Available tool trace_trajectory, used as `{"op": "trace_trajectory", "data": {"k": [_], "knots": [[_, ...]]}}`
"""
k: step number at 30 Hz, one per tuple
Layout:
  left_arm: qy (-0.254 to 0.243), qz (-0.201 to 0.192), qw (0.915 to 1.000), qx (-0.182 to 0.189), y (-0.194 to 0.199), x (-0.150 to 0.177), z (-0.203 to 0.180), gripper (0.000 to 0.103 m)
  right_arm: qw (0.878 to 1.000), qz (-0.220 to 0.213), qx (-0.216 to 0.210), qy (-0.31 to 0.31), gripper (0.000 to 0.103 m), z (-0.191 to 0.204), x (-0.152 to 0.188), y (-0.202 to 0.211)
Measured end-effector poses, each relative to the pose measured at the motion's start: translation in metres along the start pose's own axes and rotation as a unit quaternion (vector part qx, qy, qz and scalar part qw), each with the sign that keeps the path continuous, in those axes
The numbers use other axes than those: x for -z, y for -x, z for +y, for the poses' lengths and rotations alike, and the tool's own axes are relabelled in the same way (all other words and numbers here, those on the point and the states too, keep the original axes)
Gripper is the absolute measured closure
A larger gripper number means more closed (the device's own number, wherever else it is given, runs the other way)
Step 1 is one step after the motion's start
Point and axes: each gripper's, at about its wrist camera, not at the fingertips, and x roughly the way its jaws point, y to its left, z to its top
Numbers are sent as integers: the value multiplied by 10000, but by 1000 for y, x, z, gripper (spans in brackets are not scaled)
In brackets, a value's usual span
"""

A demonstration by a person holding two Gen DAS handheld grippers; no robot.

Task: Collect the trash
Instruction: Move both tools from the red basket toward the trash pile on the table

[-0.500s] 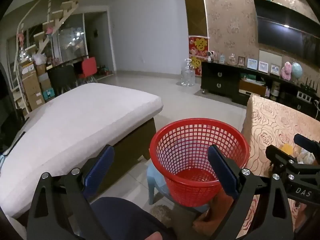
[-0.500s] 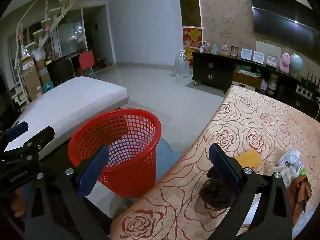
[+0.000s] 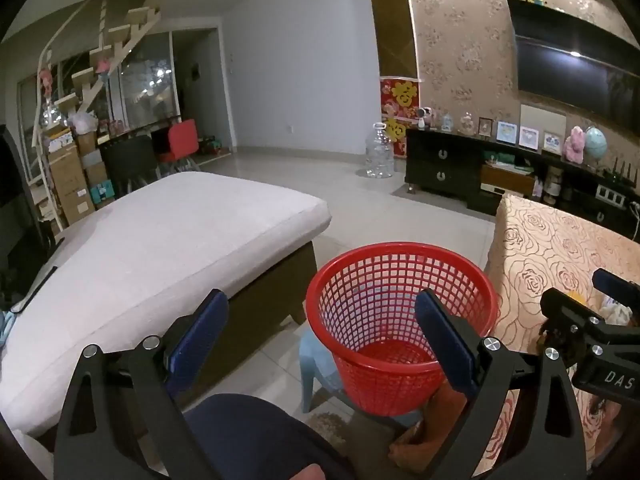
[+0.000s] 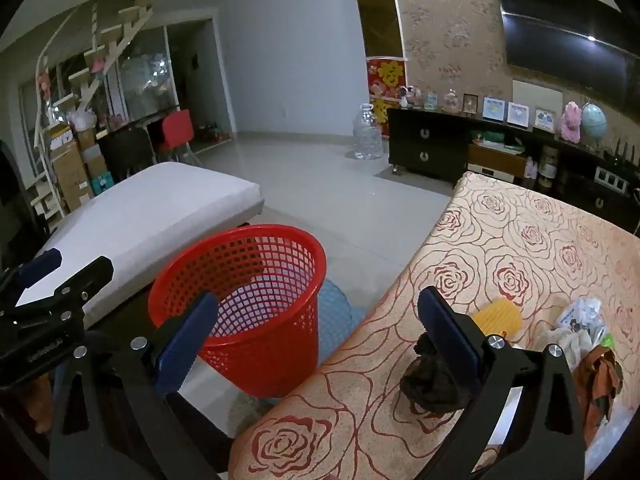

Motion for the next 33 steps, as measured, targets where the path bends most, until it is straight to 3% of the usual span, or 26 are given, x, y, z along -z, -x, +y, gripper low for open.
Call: {"op": "trace_trajectory", "data": {"k": [33], "knots": [[-75, -30, 10000, -48, 8, 6, -17, 12, 9998, -205, -27, -64, 6, -15, 11, 19]]}}
